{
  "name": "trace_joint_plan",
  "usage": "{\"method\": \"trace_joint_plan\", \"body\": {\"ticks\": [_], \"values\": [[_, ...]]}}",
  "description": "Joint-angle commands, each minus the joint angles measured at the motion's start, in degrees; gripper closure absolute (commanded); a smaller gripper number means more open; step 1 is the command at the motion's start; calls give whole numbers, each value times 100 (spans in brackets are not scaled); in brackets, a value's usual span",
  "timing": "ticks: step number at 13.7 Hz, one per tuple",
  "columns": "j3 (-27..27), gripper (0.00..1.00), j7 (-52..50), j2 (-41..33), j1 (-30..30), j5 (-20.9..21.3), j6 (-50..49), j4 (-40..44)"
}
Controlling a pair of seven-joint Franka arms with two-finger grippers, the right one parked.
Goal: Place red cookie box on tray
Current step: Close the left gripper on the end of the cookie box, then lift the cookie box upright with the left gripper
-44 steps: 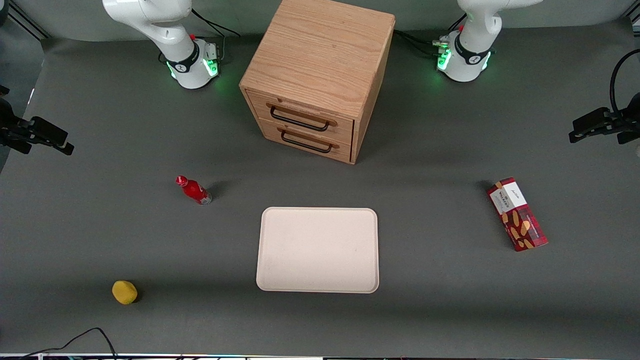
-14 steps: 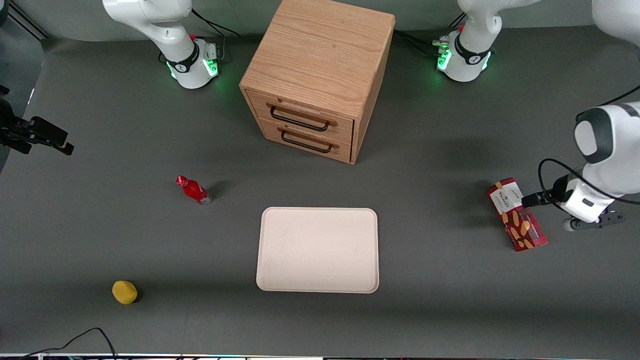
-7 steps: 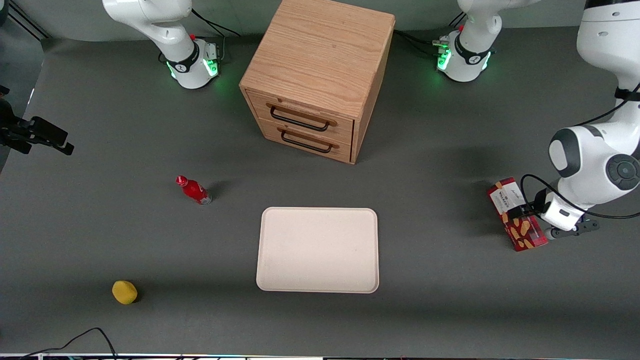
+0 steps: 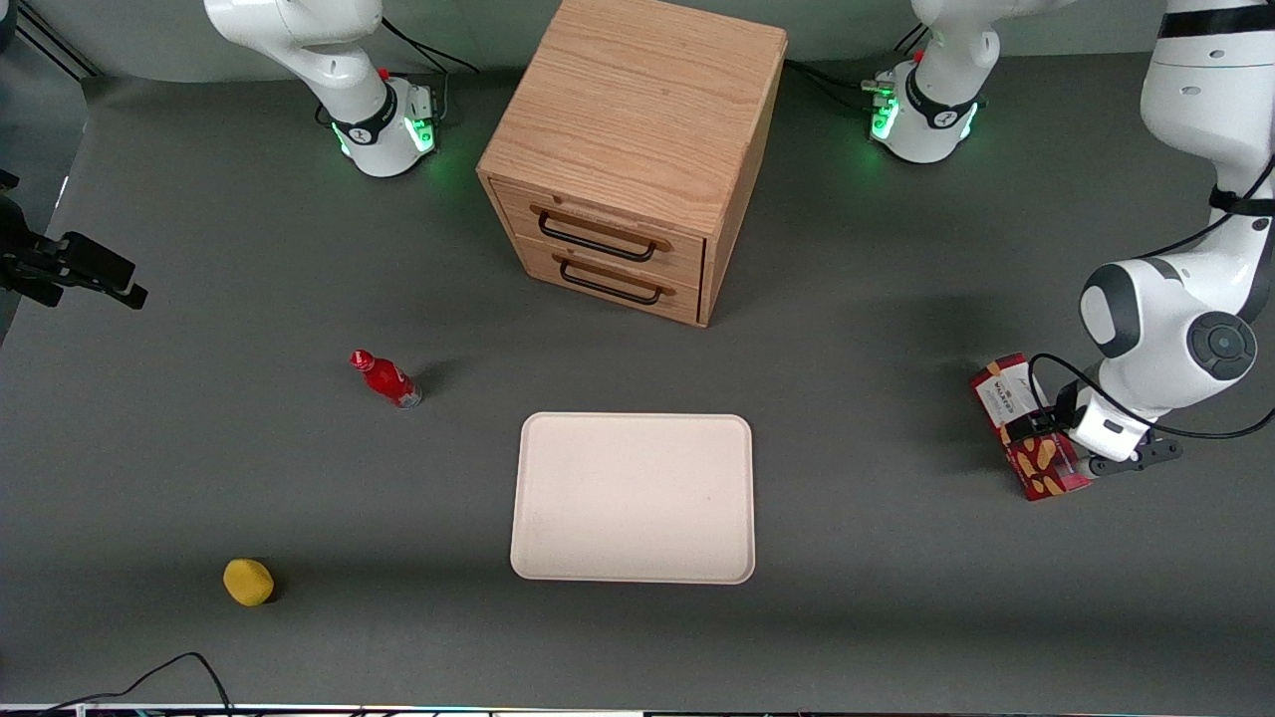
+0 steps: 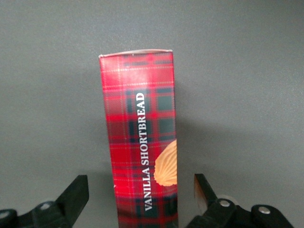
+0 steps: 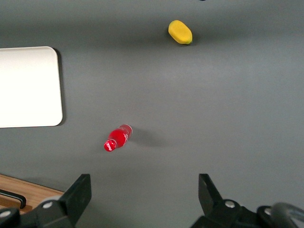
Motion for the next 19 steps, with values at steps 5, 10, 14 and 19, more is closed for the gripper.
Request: {"method": "trace_joint_plan", "body": {"ticks": [5,10,14,19], "values": [[-23,64,-176,-124,-31,-19,14,-112],[-32,78,-167,-431,-32,-10,-493,-69],[-41,76,-158,-1256,-31,-1,-1749,19],[-76,75,-105,-2276,-58,7,-3682,677]]}}
